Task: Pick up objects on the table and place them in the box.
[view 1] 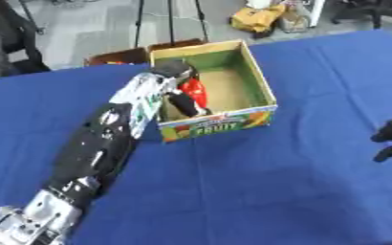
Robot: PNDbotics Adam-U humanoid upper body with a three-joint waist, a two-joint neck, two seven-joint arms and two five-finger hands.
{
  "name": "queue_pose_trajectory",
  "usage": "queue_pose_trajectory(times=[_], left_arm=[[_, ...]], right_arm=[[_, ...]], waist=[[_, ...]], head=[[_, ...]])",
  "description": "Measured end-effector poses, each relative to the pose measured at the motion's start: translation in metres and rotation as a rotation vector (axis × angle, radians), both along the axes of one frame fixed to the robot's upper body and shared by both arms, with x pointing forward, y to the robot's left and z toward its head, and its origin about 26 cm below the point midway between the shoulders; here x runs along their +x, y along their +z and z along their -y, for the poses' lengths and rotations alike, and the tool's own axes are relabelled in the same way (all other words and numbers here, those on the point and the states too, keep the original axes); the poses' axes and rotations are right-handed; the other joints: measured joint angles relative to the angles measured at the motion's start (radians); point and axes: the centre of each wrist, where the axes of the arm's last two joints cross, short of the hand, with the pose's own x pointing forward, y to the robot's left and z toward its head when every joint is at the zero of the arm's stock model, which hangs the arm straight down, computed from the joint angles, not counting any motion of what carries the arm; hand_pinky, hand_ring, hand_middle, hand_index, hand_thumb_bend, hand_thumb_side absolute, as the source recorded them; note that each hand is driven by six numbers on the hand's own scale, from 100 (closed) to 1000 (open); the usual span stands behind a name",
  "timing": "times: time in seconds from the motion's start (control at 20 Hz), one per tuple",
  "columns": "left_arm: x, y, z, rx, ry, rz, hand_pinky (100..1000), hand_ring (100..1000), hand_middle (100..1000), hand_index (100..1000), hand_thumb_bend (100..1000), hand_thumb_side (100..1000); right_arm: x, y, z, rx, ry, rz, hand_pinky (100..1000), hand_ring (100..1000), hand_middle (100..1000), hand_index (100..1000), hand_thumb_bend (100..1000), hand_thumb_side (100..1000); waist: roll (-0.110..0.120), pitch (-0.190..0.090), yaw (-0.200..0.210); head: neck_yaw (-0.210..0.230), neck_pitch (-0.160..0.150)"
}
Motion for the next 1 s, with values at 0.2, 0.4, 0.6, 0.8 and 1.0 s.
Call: queue_pose_trajectory(times=[0.2, 0.4, 0.6, 0.8, 1.0], left_arm=[[-0.001, 0.001, 0.0, -0.006, -0.021, 0.043, 813, 681, 696, 825, 1000, 835], [-0.005, 0.028, 0.001, -0.053, -0.051, 0.179, 864, 703, 700, 819, 1000, 865], [-0.013, 0.069, -0.008, -0.156, -0.095, 0.351, 829, 628, 650, 798, 1000, 855], [-0.025, 0.088, -0.029, -0.254, -0.139, 0.489, 747, 545, 581, 765, 954, 842], [-0.038, 0.077, -0.057, -0.356, -0.152, 0.569, 729, 510, 548, 747, 848, 860]], right_arm=[[0.0, 0.0, 0.0, 0.0, 0.0, 0.0, 468, 648, 592, 673, 100, 964], [0.0, 0.0, 0.0, 0.0, 0.0, -0.001, 469, 648, 592, 673, 100, 963], [-0.002, -0.003, 0.002, 0.002, -0.008, -0.008, 469, 648, 592, 673, 100, 963], [-0.003, -0.005, 0.004, 0.006, -0.022, -0.012, 469, 648, 592, 673, 100, 961], [-0.003, -0.004, 0.007, 0.013, -0.037, -0.005, 469, 648, 593, 673, 100, 960]], waist=[[0.0, 0.0, 0.001], [-0.006, -0.002, 0.009], [-0.016, -0.008, 0.032], [-0.025, -0.012, 0.06], [-0.034, -0.011, 0.11]], head=[[-0.002, 0.0], [-0.004, 0.0], [-0.015, 0.001], [-0.034, 0.004], [-0.059, 0.009]])
